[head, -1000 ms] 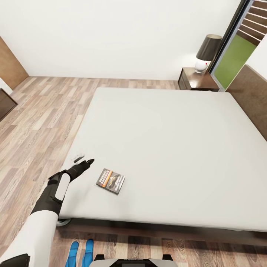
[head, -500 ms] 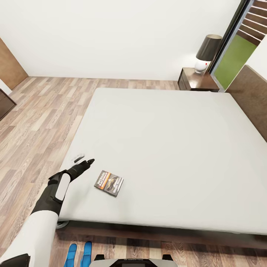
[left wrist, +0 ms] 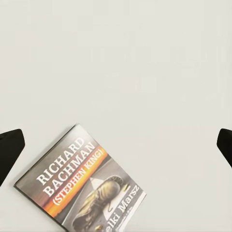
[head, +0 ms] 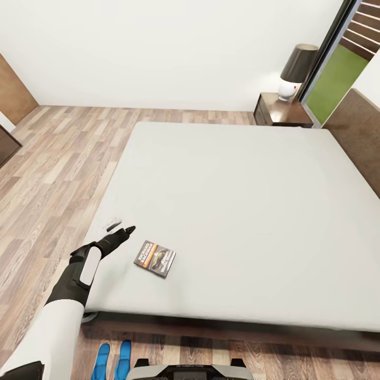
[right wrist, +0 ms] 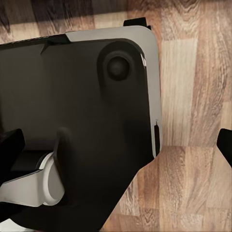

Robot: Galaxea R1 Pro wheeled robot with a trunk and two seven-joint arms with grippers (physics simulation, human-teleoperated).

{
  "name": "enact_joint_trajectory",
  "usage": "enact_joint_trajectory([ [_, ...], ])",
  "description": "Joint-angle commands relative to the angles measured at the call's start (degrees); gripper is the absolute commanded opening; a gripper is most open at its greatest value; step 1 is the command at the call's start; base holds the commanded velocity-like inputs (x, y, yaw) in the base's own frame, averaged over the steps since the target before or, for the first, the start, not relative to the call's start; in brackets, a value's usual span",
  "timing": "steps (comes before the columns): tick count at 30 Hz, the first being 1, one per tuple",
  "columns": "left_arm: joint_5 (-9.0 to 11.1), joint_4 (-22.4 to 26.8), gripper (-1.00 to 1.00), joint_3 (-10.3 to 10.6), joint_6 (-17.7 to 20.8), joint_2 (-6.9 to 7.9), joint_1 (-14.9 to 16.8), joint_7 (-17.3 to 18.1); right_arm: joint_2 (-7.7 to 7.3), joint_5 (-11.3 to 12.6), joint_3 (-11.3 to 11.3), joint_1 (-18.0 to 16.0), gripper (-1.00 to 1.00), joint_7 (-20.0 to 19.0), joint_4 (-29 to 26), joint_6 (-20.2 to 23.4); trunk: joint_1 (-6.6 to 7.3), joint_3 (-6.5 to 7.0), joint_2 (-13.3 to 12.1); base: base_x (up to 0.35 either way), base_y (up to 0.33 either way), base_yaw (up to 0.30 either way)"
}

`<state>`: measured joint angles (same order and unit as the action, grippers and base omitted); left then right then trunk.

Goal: In the bedroom, move the book from the bed onto either nightstand, and place the two sandals side by side next to the bed.

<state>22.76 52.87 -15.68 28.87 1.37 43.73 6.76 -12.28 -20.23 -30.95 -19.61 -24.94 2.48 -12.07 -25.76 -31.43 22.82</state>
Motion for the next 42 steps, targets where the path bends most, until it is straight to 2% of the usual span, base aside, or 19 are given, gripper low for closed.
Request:
enact_joint_trajectory([
  [1,0.2,0.0,1.00,-0.2,0.4,-0.04,0.0,0.2,-0.05,-0.5,-0.5,-0.1,1.00,0.0,0.2,-0.4,-0.03,-0.17,0.1,0.000,0.000,0.000],
  [14,0.9,0.0,1.00,-0.4,0.6,0.04,0.0,0.3,-0.07,-0.5,-0.5,-0.1,1.00,-0.1,0.2,-0.4,-0.03,-1.34,0.1,0.000,0.000,0.000],
  [18,3.2,0.1,1.00,-0.4,0.9,0.08,0.0,0.4,-0.10,-0.5,-0.5,-0.1,1.00,-0.2,0.2,-0.4,-0.03,-1.70,0.1,0.000,0.000,0.000],
  [19,4.8,0.1,1.00,-0.3,0.9,0.10,0.0,0.4,-0.11,-0.5,-0.5,-0.1,1.00,-0.2,0.2,-0.4,-0.03,-1.79,0.1,0.000,0.000,0.000],
  [22,6.6,0.0,1.00,-0.2,1.0,0.10,0.0,0.4,-0.11,-0.5,-0.5,-0.1,1.00,-0.3,0.2,-0.4,-0.03,-2.06,0.1,0.000,0.000,0.000],
  [25,7.7,0.0,1.00,-0.1,1.0,0.04,0.0,0.4,-0.06,-0.5,-0.5,-0.1,1.00,-0.2,0.2,-0.4,-0.03,-2.34,0.1,0.000,0.000,0.000],
  [42,7.9,0.0,1.00,-0.3,0.7,0.43,0.0,0.4,-0.04,-0.6,-0.5,-0.1,1.00,0.0,0.2,-0.4,-0.03,-3.87,0.1,0.000,0.000,0.000],
])
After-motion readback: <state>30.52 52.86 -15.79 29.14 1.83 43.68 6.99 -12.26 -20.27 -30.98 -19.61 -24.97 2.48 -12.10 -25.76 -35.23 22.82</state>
